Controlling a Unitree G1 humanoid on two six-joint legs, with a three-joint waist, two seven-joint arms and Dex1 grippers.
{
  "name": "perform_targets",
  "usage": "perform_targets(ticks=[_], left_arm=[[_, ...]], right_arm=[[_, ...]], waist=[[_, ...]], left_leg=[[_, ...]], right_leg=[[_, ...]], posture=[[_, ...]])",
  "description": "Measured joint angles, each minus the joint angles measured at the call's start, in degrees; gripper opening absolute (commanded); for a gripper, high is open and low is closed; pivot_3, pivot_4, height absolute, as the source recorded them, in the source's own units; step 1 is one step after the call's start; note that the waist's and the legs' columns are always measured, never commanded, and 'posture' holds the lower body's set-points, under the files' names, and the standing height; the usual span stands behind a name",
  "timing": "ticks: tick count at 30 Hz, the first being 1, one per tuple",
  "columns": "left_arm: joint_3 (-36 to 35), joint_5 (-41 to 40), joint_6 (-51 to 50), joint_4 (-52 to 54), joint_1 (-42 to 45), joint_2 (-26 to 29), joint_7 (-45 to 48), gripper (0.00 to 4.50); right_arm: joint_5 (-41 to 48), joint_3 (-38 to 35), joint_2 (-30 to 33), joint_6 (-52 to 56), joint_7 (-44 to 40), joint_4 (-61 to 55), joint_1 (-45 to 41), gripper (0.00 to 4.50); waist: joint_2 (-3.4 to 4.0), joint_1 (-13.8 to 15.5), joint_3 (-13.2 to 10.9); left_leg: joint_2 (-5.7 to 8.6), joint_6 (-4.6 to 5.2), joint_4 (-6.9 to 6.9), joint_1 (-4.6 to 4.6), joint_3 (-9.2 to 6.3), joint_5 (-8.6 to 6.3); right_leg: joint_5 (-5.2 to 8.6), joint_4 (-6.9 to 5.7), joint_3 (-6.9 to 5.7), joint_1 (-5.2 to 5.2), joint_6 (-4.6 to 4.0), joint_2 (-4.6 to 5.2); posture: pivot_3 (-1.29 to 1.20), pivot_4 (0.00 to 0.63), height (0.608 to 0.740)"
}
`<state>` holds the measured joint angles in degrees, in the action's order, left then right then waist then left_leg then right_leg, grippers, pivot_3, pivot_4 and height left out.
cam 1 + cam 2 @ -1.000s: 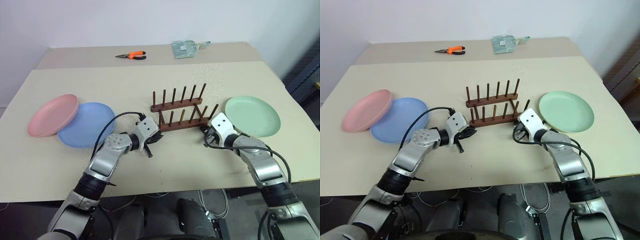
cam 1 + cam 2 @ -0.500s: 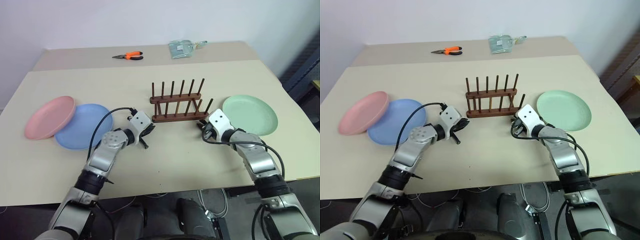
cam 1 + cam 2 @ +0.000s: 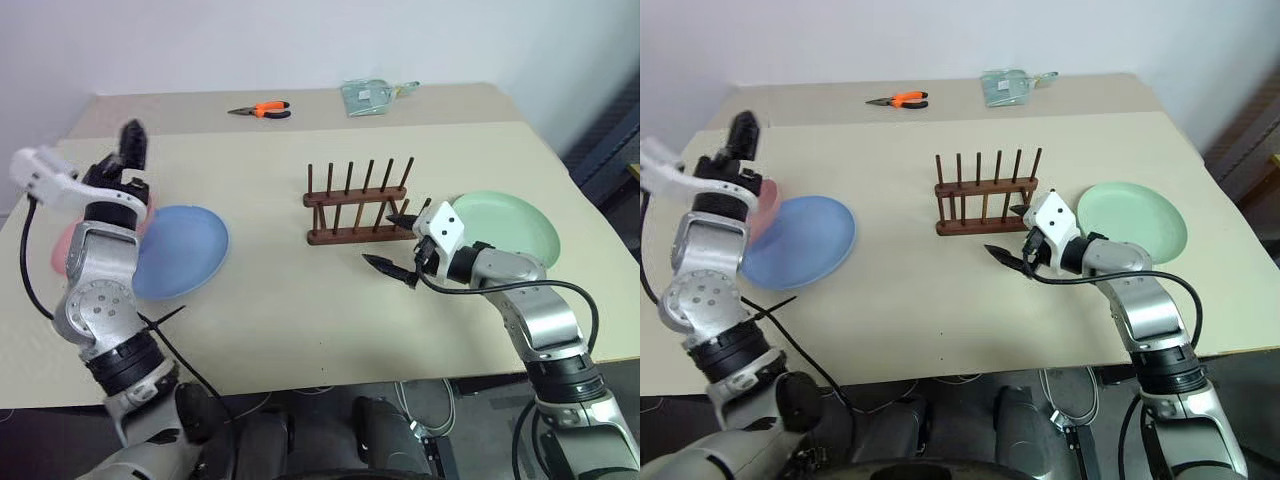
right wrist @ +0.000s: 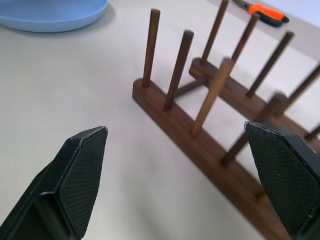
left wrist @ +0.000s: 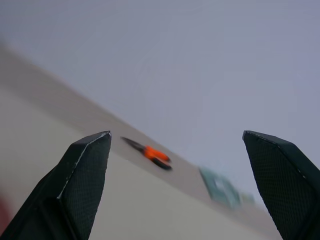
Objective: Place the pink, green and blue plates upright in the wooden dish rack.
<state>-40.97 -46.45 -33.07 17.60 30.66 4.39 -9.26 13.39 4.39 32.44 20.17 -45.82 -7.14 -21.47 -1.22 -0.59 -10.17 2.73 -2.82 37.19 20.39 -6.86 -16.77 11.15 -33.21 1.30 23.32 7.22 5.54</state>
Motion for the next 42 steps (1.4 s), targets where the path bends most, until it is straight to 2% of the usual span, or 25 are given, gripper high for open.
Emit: perform_targets(ticks=[5,7,10,14,22,25,32,41,42], left_arm=[[-5.0,3.7,6.2,10.1,-4.9,-8.3,-23.2,4.44],[-5.3,5.0,6.5,12.6,-8.9,-10.2,-28.0,4.44],[-2.9,5.8,6.0,15.5,-12.7,-10.1,-30.2,4.44],[0.8,3.4,6.0,16.1,-13.0,-10.5,-32.4,4.44],[-3.1,-6.2,9.2,6.5,-9.9,-9.1,-38.9,4.44],[-3.9,-9.2,9.6,3.5,-8.8,-5.7,-39.2,3.65],[-4.3,-16.1,8.7,-5.4,-6.4,0.9,-37.2,0.15],[-4.0,-19.7,8.8,-9.2,-6.9,3.7,-35.1,0.07],[-4.0,-20.0,9.1,-9.1,-6.9,3.7,-34.5,0.29]], right_arm=[[-0.9,1.2,-0.3,-1.9,-1.3,3.6,-1.2,4.50],[-1.1,1.6,-0.3,-2.4,-1.8,5.3,-1.6,4.50],[-1.5,2.1,-0.7,-3.6,-2.5,7.1,-2.3,4.50],[-2.0,2.8,-2.4,-4.8,-3.0,8.7,-3.9,4.50],[-3.0,3.1,-2.7,-6.0,-1.8,9.1,-2.5,4.50],[-3.1,2.9,-2.7,-6.0,-0.9,9.0,-0.7,4.50],[-3.2,1.9,-2.6,-6.0,0.8,6.6,1.1,4.50],[-3.3,1.5,-2.5,-6.0,1.7,6.4,1.1,4.50],[-3.5,1.5,-2.5,-6.0,1.7,6.4,1.1,4.50]], waist=[[-0.24,0.1,0.0],[-0.27,0.2,0.0],[-0.40,0.7,0.0],[-0.40,1.4,0.0],[-0.42,1.3,0.0],[-0.42,1.3,0.0],[-0.42,1.3,0.0],[-0.42,1.3,0.0],[-0.42,1.3,0.0]], left_leg=[[0.04,-0.01,-0.03,-0.04,0.05,0.00],[0.04,-0.02,-0.02,-0.03,0.05,0.01],[0.05,-0.07,0.02,-0.03,0.03,0.04],[0.09,-0.06,0.05,-0.04,0.03,0.04],[0.08,-0.06,0.01,-0.02,0.02,0.04],[0.10,-0.07,0.01,-0.03,0.03,0.04],[0.10,-0.07,0.01,-0.03,0.01,0.04],[0.10,-0.08,-0.03,-0.04,0.01,0.05],[0.10,-0.08,-0.03,-0.04,0.01,0.05]], right_leg=[[-0.01,0.02,0.06,-0.03,0.00,0.00],[-0.01,0.00,0.06,-0.02,-0.01,-0.02],[0.00,-0.04,0.04,-0.03,-0.05,-0.03],[0.07,0.00,0.05,-0.10,-0.23,-0.01],[0.00,-0.01,0.05,-0.03,-0.11,-0.02],[0.00,-0.01,0.06,-0.03,-0.11,-0.02],[0.00,-0.03,0.05,-0.03,-0.10,-0.02],[-0.01,-0.03,0.06,0.00,-0.10,-0.02],[-0.01,-0.03,0.05,0.00,-0.10,-0.02]], posture=[[0.00,0.150,0.740],[0.00,0.150,0.740],[0.00,0.150,0.740],[0.00,0.150,0.740],[0.00,0.150,0.740],[0.00,0.150,0.740],[0.00,0.150,0.740],[0.00,0.150,0.740],[0.00,0.150,0.740]])
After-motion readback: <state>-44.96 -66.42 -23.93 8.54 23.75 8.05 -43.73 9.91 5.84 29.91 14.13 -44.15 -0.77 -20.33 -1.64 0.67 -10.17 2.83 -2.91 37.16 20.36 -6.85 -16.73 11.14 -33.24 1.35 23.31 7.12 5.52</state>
